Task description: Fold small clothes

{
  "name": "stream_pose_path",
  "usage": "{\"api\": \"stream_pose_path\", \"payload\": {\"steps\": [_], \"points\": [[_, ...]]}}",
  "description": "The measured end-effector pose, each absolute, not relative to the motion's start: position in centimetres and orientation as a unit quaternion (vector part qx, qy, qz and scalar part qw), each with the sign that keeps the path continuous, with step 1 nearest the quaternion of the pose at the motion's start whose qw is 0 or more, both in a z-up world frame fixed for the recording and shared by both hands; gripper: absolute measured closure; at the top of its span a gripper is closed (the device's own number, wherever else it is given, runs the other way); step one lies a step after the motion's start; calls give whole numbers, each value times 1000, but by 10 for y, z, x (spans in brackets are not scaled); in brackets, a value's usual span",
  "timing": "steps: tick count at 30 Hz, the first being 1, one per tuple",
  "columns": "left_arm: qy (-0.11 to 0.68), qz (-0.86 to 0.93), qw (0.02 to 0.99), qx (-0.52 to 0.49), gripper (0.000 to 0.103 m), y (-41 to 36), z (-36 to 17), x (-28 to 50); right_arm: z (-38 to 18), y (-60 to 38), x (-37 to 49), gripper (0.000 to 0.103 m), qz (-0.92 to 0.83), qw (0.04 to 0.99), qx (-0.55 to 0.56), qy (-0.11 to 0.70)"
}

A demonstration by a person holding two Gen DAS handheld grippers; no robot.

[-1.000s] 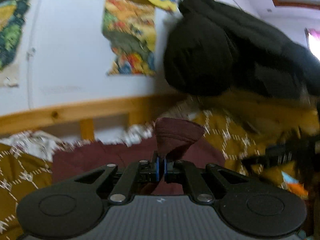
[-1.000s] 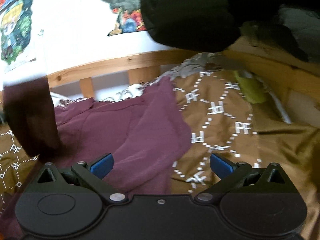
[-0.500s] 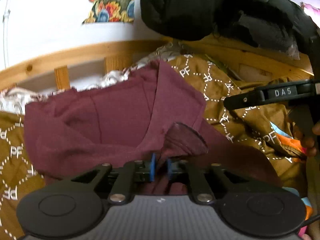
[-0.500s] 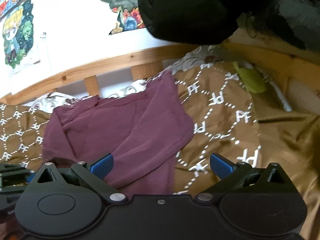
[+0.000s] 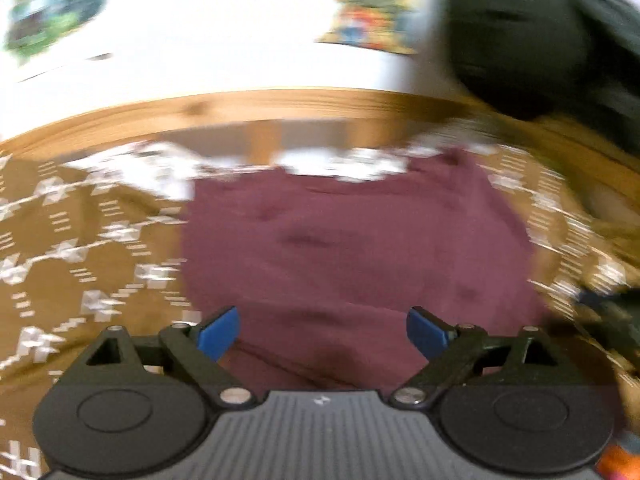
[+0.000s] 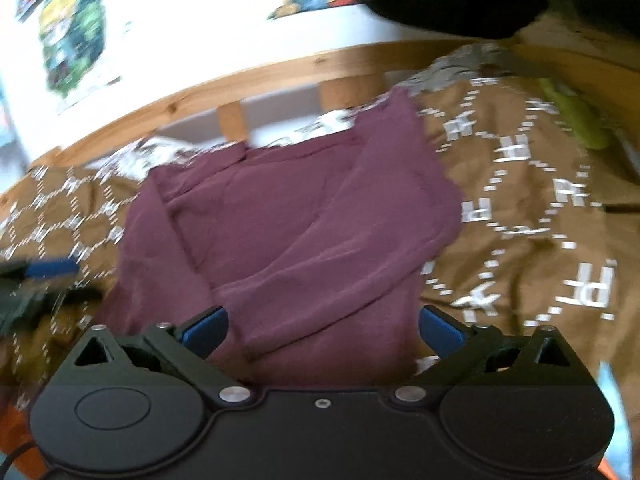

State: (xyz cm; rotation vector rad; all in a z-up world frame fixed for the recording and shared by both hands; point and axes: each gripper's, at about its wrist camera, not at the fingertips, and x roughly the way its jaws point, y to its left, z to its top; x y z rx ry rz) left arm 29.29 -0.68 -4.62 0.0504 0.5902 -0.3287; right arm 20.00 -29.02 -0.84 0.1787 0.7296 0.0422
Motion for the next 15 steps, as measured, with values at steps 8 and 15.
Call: {"api": "stream_pose_path", "payload": {"steps": [8, 15], "points": [[320, -69, 936, -126, 34, 76, -67, 373, -24, -259, 212, 50, 90, 917, 47, 385], [348, -101, 912, -192, 49, 90, -91, 401, -31, -252, 216, 71, 111, 909, 49, 399]]}}
